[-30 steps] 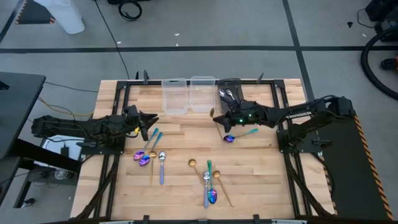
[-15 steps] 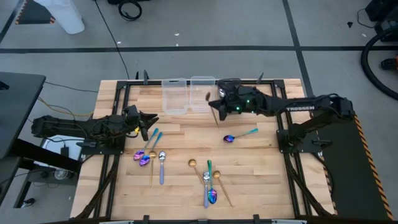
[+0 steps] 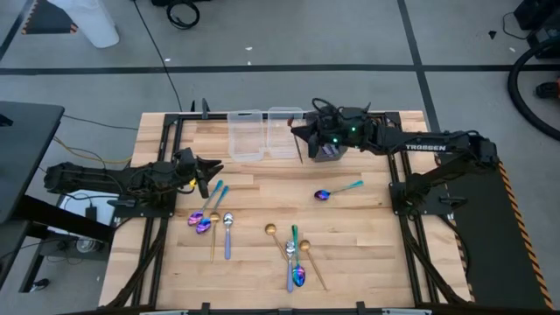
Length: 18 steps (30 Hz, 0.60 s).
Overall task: Sort silverware by color (type)
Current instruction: Put the gold spoon into the right transparent bin
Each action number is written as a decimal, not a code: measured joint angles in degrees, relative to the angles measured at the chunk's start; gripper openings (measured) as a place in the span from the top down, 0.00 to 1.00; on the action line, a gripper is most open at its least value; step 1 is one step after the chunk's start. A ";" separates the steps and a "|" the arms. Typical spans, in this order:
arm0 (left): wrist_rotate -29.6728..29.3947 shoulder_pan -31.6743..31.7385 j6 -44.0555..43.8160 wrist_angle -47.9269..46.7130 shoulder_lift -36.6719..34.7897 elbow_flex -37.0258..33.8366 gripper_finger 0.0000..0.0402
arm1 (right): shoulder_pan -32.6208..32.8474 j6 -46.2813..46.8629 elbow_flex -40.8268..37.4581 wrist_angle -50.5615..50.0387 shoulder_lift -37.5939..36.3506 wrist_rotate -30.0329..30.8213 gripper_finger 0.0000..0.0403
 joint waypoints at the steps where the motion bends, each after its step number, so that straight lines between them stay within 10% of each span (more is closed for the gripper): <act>1: 0.00 0.00 0.00 0.00 0.00 0.00 0.74 | -0.25 -0.32 0.64 -0.17 0.00 -0.01 0.95; 18: 0.00 0.00 0.02 0.05 0.00 0.00 0.74 | -3.37 -6.05 9.15 -6.38 1.09 1.53 0.95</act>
